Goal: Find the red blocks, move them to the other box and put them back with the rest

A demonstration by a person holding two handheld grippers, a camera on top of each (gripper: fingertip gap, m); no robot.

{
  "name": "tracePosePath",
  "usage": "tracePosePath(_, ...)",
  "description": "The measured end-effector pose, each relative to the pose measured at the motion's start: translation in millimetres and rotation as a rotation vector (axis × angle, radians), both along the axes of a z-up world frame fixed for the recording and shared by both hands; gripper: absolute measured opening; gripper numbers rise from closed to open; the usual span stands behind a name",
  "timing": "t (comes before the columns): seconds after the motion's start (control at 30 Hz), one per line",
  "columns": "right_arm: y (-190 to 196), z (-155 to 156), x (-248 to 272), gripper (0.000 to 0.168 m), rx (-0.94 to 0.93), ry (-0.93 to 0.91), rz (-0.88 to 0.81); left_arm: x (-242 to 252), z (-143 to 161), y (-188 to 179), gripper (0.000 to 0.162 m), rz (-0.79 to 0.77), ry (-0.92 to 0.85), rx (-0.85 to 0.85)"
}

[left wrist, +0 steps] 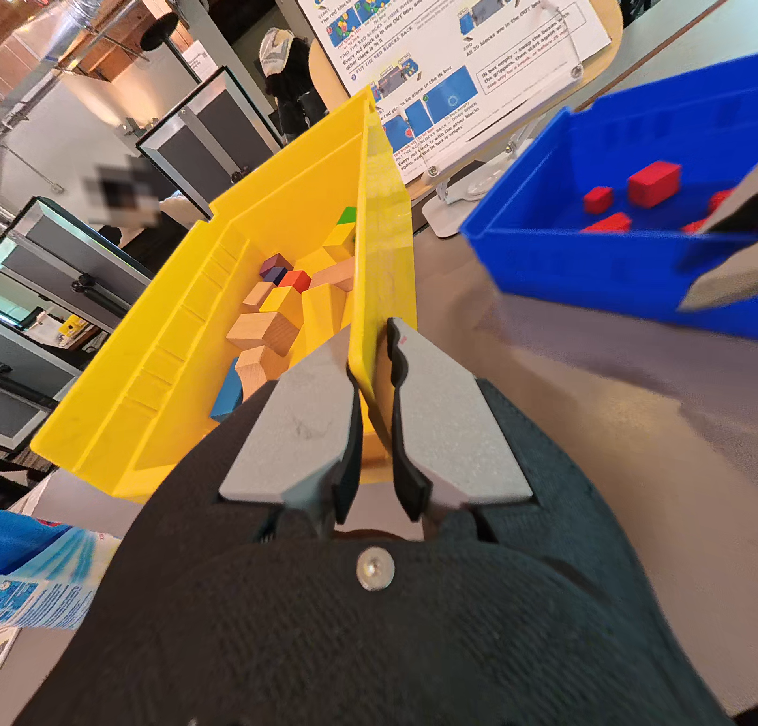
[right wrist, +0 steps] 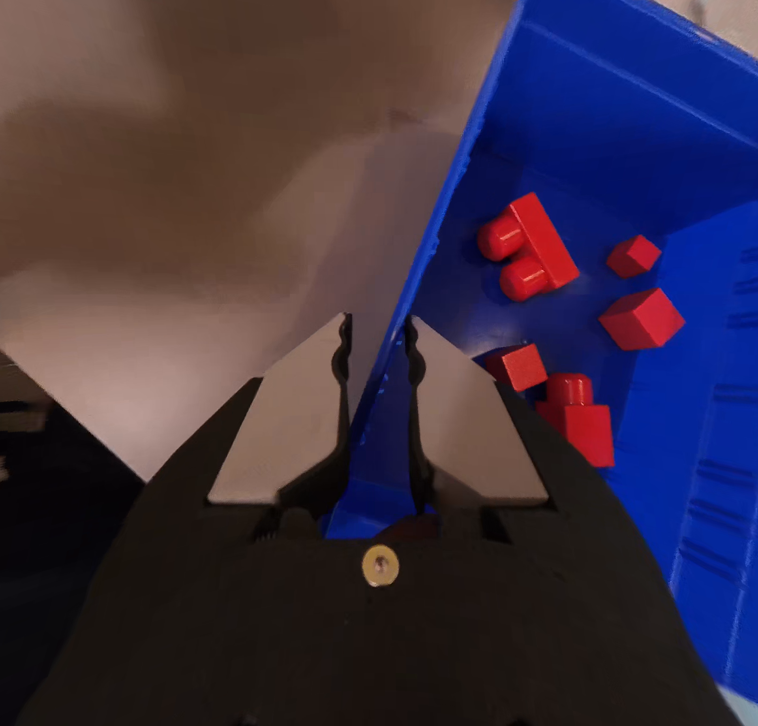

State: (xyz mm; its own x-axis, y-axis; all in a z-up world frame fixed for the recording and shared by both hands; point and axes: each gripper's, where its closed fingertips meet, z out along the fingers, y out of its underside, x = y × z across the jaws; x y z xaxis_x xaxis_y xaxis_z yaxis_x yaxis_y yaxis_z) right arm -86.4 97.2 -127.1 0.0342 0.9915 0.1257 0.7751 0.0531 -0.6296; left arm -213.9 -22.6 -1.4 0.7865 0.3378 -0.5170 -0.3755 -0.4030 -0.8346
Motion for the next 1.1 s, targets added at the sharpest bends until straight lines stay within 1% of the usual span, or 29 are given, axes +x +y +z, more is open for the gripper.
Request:
tracePosePath(0.1, -59.5, 2.3, -55.1, 0.047, -0.122, 0.051, 0.129, -2.6, -1.0, -2.1, 0.003, 0.006, 0.006, -0.007)
tracePosePath(0.13, -74.5, 4.6, -69.3, 0.052, -0.155, 0.071, 0.163, -3.4, 0.5, -4.1, 0.003, 0.011, 0.011, -0.003)
tracePosePath(0.2, -95.0, 16.2, -85.6, 0.049, -0.221, 0.132, 0.211, -4.6, 4.3, -8.4, 0.003, 0.020, 0.022, 0.007)
tracePosePath(0.23, -100.2, 27.6, -87.9, 0.042, -0.244, 0.183, 0.229, -4.4, 7.0, -10.5, 0.003, 0.025, 0.031, 0.013)
tracePosePath(0.27, -98.8, 41.2, -87.1, 0.030, -0.245, 0.242, 0.234, -3.5, 9.1, -12.3, 0.004, 0.028, 0.037, 0.016)
tracePosePath(0.3, -93.2, 54.9, -83.0, 0.028, -0.240, 0.298, 0.230, -2.2, 11.5, -13.9, 0.003, 0.031, 0.047, 0.020)
tracePosePath(0.37, -75.6, 77.3, -67.0, 0.036, -0.246, 0.377, 0.202, 2.3, 15.4, -15.3, 0.003, 0.027, 0.061, 0.025)
tracePosePath(0.43, -57.1, 88.2, -41.7, 0.039, -0.250, 0.406, 0.203, 10.6, 19.2, -14.2, 0.003, 0.012, 0.070, 0.029)
tracePosePath(0.53, -10.5, 88.4, 2.8, 0.040, -0.181, 0.421, 0.138, 31.9, 24.7, -6.8, 0.003, -0.033, 0.088, 0.030)
tracePosePath(0.63, 31.6, 80.7, 53.3, 0.041, -0.166, 0.409, 0.070, 63.8, 28.7, 8.1, 0.003, -0.110, 0.108, 0.023)
tracePosePath(0.73, 65.0, 80.3, 100.6, 0.041, -0.175, 0.422, -0.008, 103.1, 30.3, 28.4, 0.003, -0.215, 0.111, 0.023)
tracePosePath(0.83, 84.4, 86.9, 138.4, 0.042, -0.160, 0.441, -0.049, 146.0, 30.2, 55.1, 0.004, -0.322, 0.116, 0.000)
tracePosePath(1.03, 129.5, 109.3, 190.3, 0.043, 0.028, 0.449, -0.163, 236.9, 18.5, 112.0, 0.004, -0.531, 0.144, -0.054)
tracePosePath(1.1, 143.7, 116.2, 205.0, 0.041, 0.042, 0.473, -0.208, 268.0, 11.4, 127.8, 0.005, -0.607, 0.133, -0.068)
